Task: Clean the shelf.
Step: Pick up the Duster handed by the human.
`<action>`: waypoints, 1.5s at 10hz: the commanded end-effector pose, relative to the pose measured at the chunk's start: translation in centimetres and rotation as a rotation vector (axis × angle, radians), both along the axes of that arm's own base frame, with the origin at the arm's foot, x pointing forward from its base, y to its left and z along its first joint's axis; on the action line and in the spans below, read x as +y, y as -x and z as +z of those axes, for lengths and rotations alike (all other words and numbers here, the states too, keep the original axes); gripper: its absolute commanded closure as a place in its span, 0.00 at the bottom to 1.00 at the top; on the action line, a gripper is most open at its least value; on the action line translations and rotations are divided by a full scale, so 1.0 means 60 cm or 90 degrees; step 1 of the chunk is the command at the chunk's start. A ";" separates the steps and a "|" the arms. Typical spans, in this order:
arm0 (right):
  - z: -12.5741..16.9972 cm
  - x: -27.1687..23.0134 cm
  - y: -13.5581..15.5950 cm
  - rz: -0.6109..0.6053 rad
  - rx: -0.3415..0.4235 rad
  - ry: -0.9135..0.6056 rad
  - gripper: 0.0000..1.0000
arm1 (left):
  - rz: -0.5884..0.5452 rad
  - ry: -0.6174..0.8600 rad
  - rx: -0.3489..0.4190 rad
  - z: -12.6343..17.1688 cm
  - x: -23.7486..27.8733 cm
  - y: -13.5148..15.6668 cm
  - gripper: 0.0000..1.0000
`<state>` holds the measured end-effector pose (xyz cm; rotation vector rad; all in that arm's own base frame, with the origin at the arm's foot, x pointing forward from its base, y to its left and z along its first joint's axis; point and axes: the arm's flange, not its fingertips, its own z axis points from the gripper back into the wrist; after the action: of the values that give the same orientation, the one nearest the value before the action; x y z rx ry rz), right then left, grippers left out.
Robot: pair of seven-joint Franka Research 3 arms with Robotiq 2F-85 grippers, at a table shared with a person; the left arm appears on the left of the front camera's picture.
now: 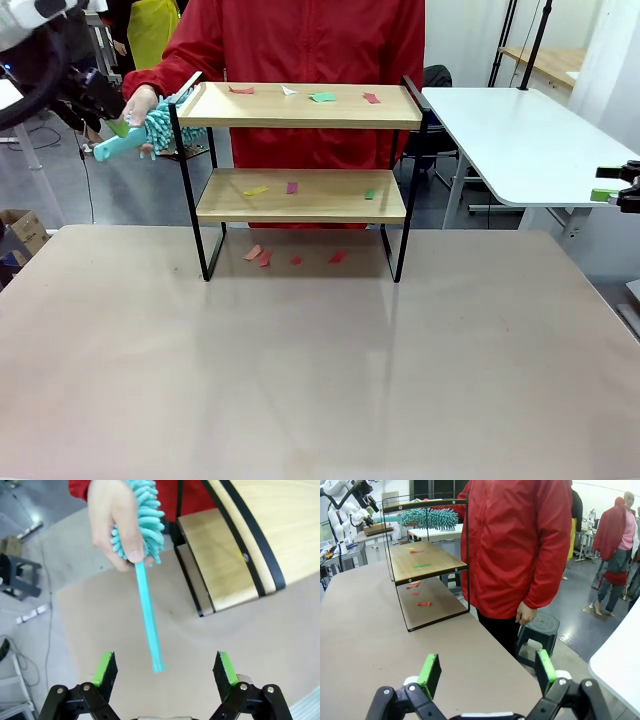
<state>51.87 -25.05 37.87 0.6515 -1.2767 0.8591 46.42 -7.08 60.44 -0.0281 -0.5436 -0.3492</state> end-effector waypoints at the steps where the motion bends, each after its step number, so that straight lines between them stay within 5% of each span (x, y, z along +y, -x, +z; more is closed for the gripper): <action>1: 0.013 0.005 -0.001 -0.009 0.007 0.005 0.00 | 0.045 -0.032 -0.019 -0.032 -0.019 -0.007 0.00; 7: 0.013 0.005 -0.001 -0.009 0.007 0.005 0.00 | 0.068 -0.010 -0.006 -0.075 0.005 -0.025 0.00; 8: 0.013 0.005 -0.001 -0.009 0.007 0.005 0.00 | 0.064 -0.015 -0.003 -0.075 0.007 -0.024 0.58; 9: 0.013 0.005 -0.001 -0.009 0.007 0.005 0.00 | 0.061 -0.011 0.000 -0.074 0.008 -0.024 0.58; 10: 0.013 0.005 -0.001 -0.009 0.007 0.005 0.00 | 0.057 -0.010 0.002 -0.074 0.005 -0.026 1.00; 11: 0.013 0.005 -0.001 -0.009 0.007 0.005 0.00 | 0.055 -0.011 0.002 -0.075 -0.001 -0.027 0.63; 12: 0.013 0.005 -0.001 -0.009 0.007 0.005 0.00 | 0.055 -0.010 0.000 -0.075 -0.004 -0.028 1.00; 15: 0.013 0.005 -0.001 -0.009 0.007 0.005 0.00 | 0.057 -0.010 -0.004 -0.071 -0.010 -0.029 1.00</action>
<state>51.87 -25.03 37.87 0.6517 -1.2761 0.8591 48.18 -7.50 56.16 0.0203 -0.5351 -0.2838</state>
